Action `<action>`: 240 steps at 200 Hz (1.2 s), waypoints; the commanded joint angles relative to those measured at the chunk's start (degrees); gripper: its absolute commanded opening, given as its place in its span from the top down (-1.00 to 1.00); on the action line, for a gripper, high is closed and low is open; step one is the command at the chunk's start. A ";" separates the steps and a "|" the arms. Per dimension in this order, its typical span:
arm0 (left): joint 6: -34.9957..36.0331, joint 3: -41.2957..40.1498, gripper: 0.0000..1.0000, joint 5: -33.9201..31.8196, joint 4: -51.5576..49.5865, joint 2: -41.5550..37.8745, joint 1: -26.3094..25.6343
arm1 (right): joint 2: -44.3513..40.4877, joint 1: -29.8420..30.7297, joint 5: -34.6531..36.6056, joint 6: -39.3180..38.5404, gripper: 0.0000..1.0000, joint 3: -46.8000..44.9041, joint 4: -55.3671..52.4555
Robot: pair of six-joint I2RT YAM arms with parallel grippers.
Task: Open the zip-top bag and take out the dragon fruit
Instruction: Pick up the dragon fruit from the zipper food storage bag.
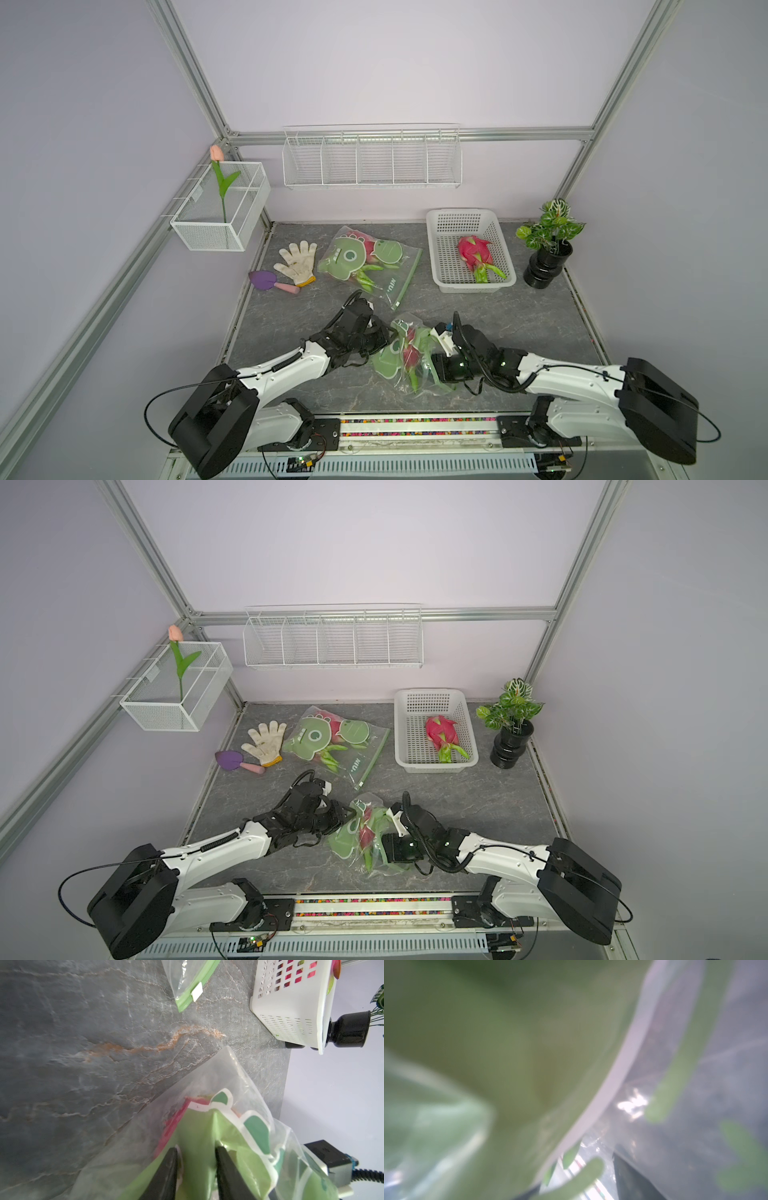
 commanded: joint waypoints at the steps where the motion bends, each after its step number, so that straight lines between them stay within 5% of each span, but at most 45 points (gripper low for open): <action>1: -1.63 -1.88 0.36 -2.13 -6.19 1.68 -0.39 | 0.83 0.52 -2.09 3.30 -0.17 1.19 3.04; 79: -5.75 -2.36 0.47 -2.95 -4.78 1.08 -0.47 | 11.67 2.21 -5.43 7.07 -0.15 3.51 14.29; 163: -3.34 -1.34 0.47 -4.18 -7.42 -0.24 0.81 | 12.99 2.17 -5.80 6.66 0.40 3.95 13.70; 240: 13.29 0.99 -0.24 -4.54 -20.54 -13.33 9.69 | 7.82 -2.39 -8.74 -3.12 0.78 7.78 -2.34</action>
